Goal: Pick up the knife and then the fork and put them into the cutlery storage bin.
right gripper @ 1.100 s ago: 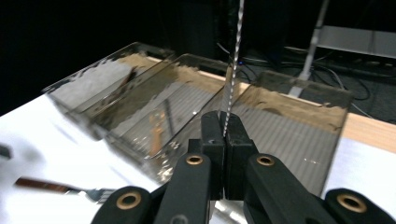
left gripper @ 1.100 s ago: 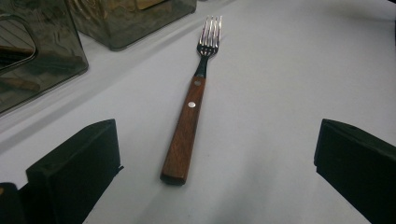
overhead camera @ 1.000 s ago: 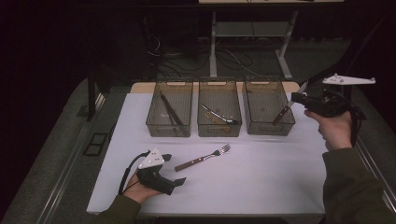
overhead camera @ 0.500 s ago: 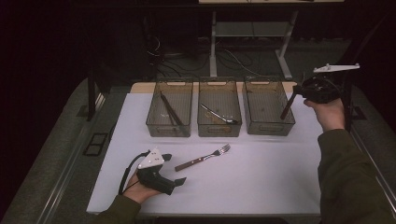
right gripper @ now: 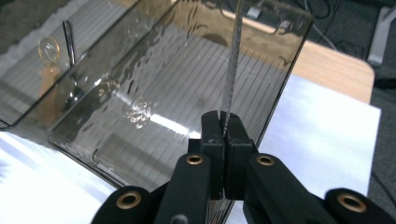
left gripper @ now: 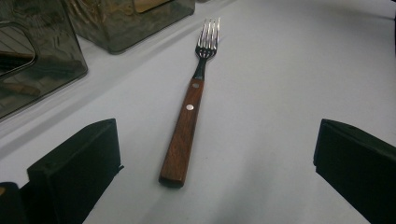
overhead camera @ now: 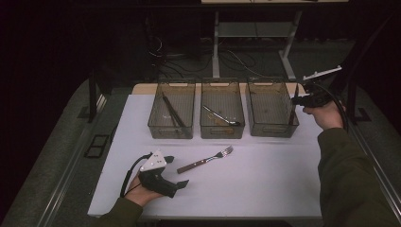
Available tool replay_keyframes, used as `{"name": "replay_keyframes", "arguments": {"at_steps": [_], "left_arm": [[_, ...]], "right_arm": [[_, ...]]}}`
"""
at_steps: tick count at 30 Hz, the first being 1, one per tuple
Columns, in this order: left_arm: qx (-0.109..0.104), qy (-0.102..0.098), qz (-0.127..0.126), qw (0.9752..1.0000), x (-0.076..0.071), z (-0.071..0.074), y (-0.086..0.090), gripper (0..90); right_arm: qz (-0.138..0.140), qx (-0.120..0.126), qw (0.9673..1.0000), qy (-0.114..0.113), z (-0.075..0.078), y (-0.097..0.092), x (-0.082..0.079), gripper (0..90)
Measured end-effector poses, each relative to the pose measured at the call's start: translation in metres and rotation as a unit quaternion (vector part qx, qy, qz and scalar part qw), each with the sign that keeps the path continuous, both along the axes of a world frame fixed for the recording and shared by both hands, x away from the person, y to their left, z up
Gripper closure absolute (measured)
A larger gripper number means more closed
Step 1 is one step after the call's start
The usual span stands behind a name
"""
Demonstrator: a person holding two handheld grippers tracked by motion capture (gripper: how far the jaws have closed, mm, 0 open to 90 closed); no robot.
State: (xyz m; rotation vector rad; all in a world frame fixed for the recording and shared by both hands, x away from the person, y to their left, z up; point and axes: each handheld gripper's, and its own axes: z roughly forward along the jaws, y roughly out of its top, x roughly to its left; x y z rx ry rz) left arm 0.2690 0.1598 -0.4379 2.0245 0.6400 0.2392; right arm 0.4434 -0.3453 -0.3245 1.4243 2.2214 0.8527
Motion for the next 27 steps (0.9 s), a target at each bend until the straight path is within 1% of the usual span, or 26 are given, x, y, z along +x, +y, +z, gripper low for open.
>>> {"name": "replay_keyframes", "arguments": {"at_steps": [1,5,8,14,17,20,21,25,27], "left_arm": [[0.0,0.001,0.0,1.0,0.0,0.0,0.0,0.0],[0.002,0.001,-0.001,1.0,0.0,0.0,0.0,0.0],[0.002,-0.001,-0.002,1.0,0.0,0.0,-0.001,0.0],[0.001,0.001,-0.001,1.0,0.0,-0.001,-0.001,0.0],[0.003,0.001,-0.001,1.0,0.0,0.0,-0.001,0.0],[0.002,0.001,0.0,1.0,0.0,0.0,0.0,0.0],[0.002,0.0,0.0,1.0,0.0,0.0,0.0,0.0],[0.003,0.001,-0.002,1.0,0.0,0.0,-0.001,0.0],[-0.002,0.003,0.001,1.0,0.0,-0.001,-0.001,0.0]], "right_arm": [[0.0,0.002,1.0,0.0,0.0,0.001,0.001,89.6],[0.004,-0.005,1.0,-0.001,-0.001,0.005,0.005,89.6],[0.003,-0.002,1.0,-0.009,-0.004,0.008,0.009,89.6],[0.004,0.002,0.9998,-0.021,-0.013,0.017,0.018,89.6],[0.005,0.004,0.9997,-0.023,-0.018,0.023,0.024,89.6],[0.01,0.004,0.9998,-0.017,-0.027,0.028,0.03,89.5],[0.008,0.005,0.9998,-0.019,-0.03,0.031,0.032,89.3],[0.01,-0.001,0.9998,-0.016,-0.038,0.039,0.04,88.7],[0.01,-0.001,0.9999,-0.013,-0.041,0.041,0.043,88.3]]}}
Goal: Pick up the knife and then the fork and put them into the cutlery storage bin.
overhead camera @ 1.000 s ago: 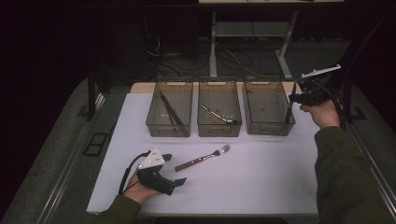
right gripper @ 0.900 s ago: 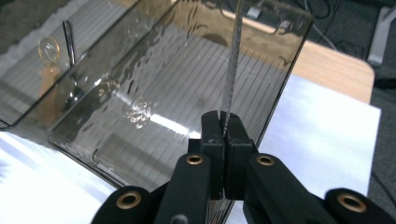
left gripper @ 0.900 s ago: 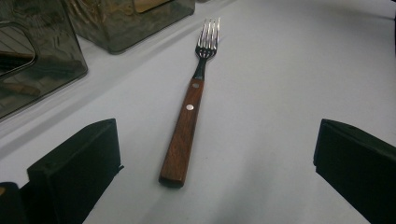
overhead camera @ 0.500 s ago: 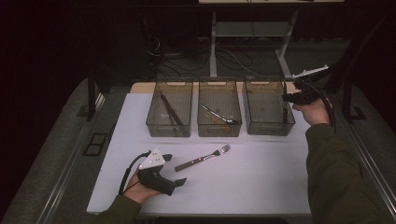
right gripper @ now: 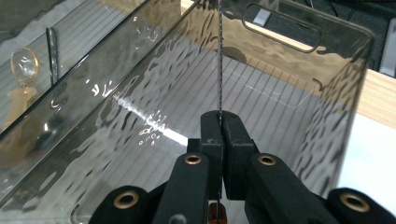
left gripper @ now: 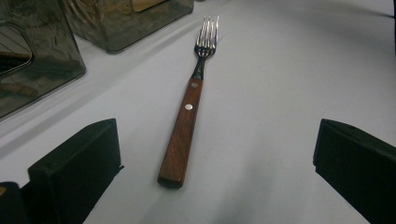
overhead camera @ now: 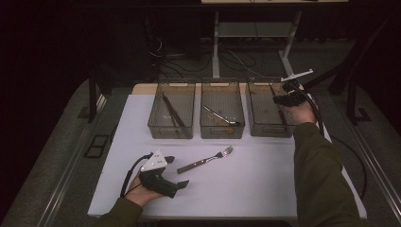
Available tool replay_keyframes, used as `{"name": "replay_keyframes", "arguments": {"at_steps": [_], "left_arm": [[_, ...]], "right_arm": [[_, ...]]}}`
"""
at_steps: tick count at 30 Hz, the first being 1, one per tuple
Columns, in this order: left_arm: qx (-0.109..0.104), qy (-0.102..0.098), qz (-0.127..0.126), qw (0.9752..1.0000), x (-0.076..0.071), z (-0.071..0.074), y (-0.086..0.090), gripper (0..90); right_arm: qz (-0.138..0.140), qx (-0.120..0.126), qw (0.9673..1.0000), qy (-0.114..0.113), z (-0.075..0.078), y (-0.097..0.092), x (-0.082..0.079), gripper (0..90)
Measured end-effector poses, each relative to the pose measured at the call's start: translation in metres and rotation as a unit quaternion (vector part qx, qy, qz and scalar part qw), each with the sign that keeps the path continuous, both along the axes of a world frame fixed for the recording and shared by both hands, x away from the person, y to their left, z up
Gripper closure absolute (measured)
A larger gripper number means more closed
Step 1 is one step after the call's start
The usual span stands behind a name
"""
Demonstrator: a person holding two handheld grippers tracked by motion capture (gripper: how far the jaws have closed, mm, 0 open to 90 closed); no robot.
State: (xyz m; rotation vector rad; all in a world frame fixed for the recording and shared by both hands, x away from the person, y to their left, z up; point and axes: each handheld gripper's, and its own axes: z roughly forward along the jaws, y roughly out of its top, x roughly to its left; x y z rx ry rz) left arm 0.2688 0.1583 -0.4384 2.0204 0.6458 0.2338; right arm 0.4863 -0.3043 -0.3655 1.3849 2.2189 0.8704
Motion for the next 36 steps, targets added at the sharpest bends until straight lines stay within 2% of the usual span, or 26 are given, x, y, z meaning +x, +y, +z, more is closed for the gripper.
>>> {"name": "replay_keyframes", "arguments": {"at_steps": [2,4,9,13,15,20,23,26,30,36], "left_arm": [[0.0,0.0,-0.001,1.0,0.0,0.0,0.0,0.0],[-0.001,0.0,-0.001,1.0,0.0,0.0,-0.001,0.0],[0.0,-0.001,-0.002,1.0,0.0,0.0,-0.001,0.0],[0.003,-0.001,-0.004,1.0,0.001,-0.001,-0.001,0.0],[0.005,-0.001,-0.005,1.0,0.001,0.0,-0.001,0.0],[0.005,0.0,-0.003,1.0,0.001,-0.001,-0.001,0.0],[0.004,0.001,-0.001,1.0,0.001,-0.001,-0.002,0.0],[0.004,0.001,-0.001,1.0,0.001,-0.001,-0.002,0.0],[0.007,0.0,-0.005,1.0,0.001,0.0,-0.001,0.0],[0.006,0.001,-0.008,0.9999,0.001,0.0,-0.002,0.0]], "right_arm": [[0.0,0.004,1.0,0.006,-0.003,0.002,0.002,87.3],[0.001,-0.005,0.9999,0.014,-0.006,0.003,0.002,84.1],[-0.004,0.003,0.9999,0.012,-0.01,0.004,-0.001,74.2],[-0.001,0.027,0.9996,0.008,-0.01,0.0,-0.011,65.6],[-0.004,0.052,0.9986,0.002,-0.01,-0.004,-0.018,58.5],[0.013,0.089,0.9957,-0.022,-0.008,-0.01,-0.041,43.4],[0.025,0.105,0.9934,-0.038,-0.007,-0.013,-0.058,37.3],[0.032,0.119,0.9914,-0.045,-0.008,-0.014,-0.074,31.6],[0.035,0.13,0.9893,-0.056,-0.012,-0.015,-0.096,26.4],[0.031,0.137,0.9875,-0.071,-0.027,-0.013,-0.128,19.0]]}}
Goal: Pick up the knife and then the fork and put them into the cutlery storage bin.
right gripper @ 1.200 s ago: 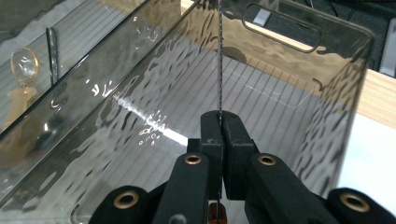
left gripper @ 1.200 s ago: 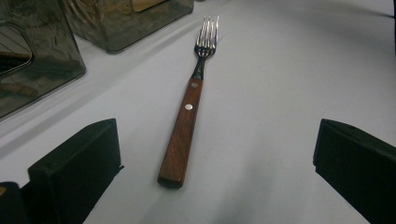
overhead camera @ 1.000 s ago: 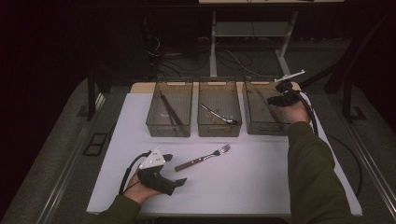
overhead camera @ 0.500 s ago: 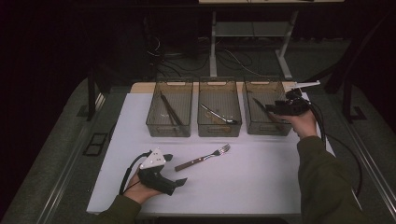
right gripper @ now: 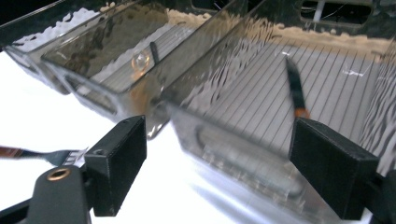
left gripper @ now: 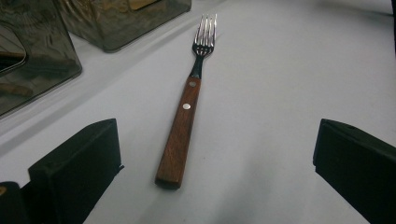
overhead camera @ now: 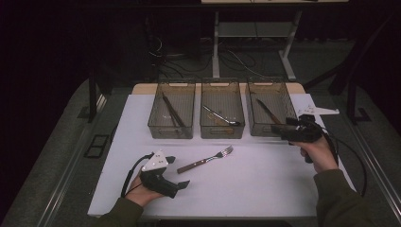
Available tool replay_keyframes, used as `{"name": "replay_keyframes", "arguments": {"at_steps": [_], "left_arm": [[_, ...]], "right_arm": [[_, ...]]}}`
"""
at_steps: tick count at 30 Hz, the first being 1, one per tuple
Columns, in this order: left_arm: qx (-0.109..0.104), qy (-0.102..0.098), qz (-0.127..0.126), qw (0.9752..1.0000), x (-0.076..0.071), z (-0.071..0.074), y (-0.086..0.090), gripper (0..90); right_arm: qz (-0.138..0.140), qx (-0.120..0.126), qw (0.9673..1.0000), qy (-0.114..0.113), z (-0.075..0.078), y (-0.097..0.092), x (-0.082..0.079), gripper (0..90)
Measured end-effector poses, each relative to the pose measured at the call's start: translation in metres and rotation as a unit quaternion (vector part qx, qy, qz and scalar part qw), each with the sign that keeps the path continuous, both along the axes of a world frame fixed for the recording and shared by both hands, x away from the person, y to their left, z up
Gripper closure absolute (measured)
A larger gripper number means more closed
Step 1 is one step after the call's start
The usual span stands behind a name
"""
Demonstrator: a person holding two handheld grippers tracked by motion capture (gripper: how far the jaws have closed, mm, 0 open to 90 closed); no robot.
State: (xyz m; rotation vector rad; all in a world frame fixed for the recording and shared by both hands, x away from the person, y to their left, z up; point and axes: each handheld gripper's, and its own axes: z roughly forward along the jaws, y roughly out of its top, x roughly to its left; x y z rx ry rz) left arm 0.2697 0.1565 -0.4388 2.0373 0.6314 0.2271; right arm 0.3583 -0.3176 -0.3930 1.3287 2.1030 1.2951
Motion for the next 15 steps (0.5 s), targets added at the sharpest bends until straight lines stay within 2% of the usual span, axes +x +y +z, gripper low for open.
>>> {"name": "replay_keyframes", "arguments": {"at_steps": [4,7,10,12,15], "left_arm": [[0.002,0.0,-0.001,1.0,0.0,0.0,-0.002,0.0],[0.001,-0.001,-0.001,1.0,0.0,0.0,-0.001,0.0],[0.0,-0.003,-0.002,1.0,0.0,0.001,-0.001,0.0],[0.0,-0.004,-0.004,1.0,0.0,0.001,0.0,0.0],[0.001,-0.004,-0.006,1.0,0.0,0.001,-0.001,0.0]], "right_arm": [[-0.001,-0.009,1.0,0.0,-0.005,0.004,-0.015,16.6],[0.014,0.0,0.9999,-0.009,-0.008,0.008,-0.029,14.5],[0.021,-0.003,0.9996,-0.02,-0.013,0.012,-0.042,14.1],[0.024,0.01,0.9995,-0.019,-0.016,0.013,-0.049,14.1],[0.03,0.012,0.9993,-0.019,-0.023,0.014,-0.058,14.1]]}}
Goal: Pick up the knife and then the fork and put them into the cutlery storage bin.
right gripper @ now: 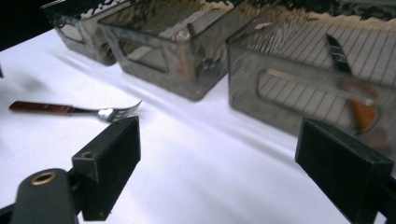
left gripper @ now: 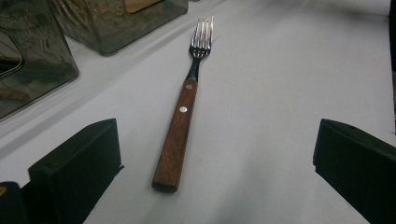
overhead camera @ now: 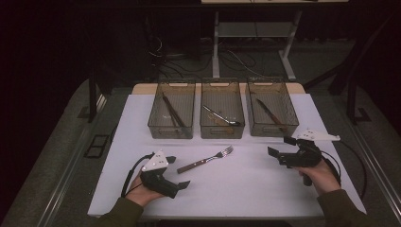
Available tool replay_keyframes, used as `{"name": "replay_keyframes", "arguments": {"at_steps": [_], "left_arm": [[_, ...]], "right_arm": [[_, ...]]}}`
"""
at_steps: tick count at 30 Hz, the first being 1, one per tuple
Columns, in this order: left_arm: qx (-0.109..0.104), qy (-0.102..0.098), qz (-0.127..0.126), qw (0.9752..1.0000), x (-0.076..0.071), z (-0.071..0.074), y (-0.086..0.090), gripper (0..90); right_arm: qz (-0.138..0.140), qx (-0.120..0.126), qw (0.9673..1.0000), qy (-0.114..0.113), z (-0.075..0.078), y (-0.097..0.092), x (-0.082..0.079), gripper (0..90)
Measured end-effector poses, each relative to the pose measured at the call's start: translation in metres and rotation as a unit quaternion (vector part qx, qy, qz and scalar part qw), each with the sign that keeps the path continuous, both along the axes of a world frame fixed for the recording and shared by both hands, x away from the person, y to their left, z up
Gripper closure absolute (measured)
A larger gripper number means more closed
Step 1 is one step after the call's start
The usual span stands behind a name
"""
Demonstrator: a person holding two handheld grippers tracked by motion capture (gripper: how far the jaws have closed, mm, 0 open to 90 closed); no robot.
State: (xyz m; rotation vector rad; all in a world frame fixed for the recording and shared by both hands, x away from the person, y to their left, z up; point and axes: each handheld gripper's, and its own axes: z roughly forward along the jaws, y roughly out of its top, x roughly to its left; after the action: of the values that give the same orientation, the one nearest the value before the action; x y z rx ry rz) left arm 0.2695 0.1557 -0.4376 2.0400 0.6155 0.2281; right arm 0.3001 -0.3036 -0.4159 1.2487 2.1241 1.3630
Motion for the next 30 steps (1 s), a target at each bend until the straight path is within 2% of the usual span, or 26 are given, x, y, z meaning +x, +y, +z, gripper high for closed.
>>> {"name": "replay_keyframes", "arguments": {"at_steps": [12,17,20,23,28,30], "left_arm": [[0.003,0.001,0.003,1.0,0.002,0.001,0.0,0.0],[0.011,0.0,0.007,0.9999,0.007,0.005,-0.002,2.3],[0.025,-0.007,0.007,0.9996,0.013,0.008,-0.006,6.8],[0.043,-0.005,0.003,0.9991,0.024,0.008,-0.013,13.8],[0.063,0.014,-0.024,0.9976,0.035,0.004,-0.025,26.7],[0.073,0.014,-0.034,0.9967,0.039,0.003,-0.031,31.4]], "right_arm": [[0.034,-0.01,0.9993,0.004,-0.022,0.008,-0.038,14.1],[0.043,-0.015,0.9989,-0.004,-0.023,0.01,-0.045,14.1],[0.043,-0.013,0.999,-0.003,-0.023,0.011,-0.043,14.1],[0.044,-0.015,0.9989,-0.001,-0.024,0.012,-0.043,14.1],[0.045,-0.016,0.9989,0.001,-0.024,0.013,-0.043,14.1],[0.047,-0.018,0.9987,0.002,-0.025,0.014,-0.042,14.1]]}}
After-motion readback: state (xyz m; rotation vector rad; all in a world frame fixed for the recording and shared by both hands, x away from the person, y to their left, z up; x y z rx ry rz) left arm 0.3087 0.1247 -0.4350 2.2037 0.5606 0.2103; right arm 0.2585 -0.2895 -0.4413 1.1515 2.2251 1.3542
